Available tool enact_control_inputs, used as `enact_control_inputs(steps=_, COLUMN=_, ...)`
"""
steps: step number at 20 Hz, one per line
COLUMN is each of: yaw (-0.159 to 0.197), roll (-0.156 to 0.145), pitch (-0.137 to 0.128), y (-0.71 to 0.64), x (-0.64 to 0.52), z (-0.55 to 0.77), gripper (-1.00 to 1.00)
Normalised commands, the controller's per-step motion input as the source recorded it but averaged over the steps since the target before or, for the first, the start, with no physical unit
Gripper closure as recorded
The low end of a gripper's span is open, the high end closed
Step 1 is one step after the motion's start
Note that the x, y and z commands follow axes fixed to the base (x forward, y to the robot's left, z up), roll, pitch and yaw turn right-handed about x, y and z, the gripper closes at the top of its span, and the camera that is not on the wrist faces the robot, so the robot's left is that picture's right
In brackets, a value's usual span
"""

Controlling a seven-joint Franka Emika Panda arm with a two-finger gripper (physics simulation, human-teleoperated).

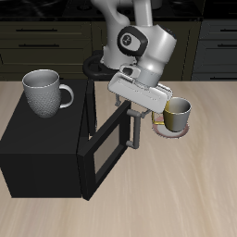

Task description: Open the microwave

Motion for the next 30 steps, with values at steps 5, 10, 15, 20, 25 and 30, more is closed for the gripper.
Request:
enact_control_inputs(steps=5, yaw=0.114, roll=0.033, pitch=0.014, y=-0.16, x=0.12, z=0.2, gripper=-1.0)
enact_control_inputs(steps=10, yaw=0.104, roll=-0.039, pitch=-0.106, y=-0.08, x=0.0, z=0.21, gripper=-1.0)
enact_control_inputs(steps=15, yaw=0.161, roll=0.084, pitch=0.0, y=0.04, x=0.13, z=0.08, gripper=-1.0)
enact_control_inputs(steps=20, yaw=0.088, roll=0.064, pitch=-0.007, y=-0.14, x=0.11, z=0.16, gripper=-1.0)
enact_control_inputs(steps=25, yaw=0.06, roll=0.037, pitch=0.009, y=-0.2, x=0.18, z=0.09, gripper=-1.0)
enact_control_inputs(steps=30, yaw=0.063, roll=0.05, pitch=0.032, y=-0.21, x=0.29, z=-0.01, gripper=-1.0)
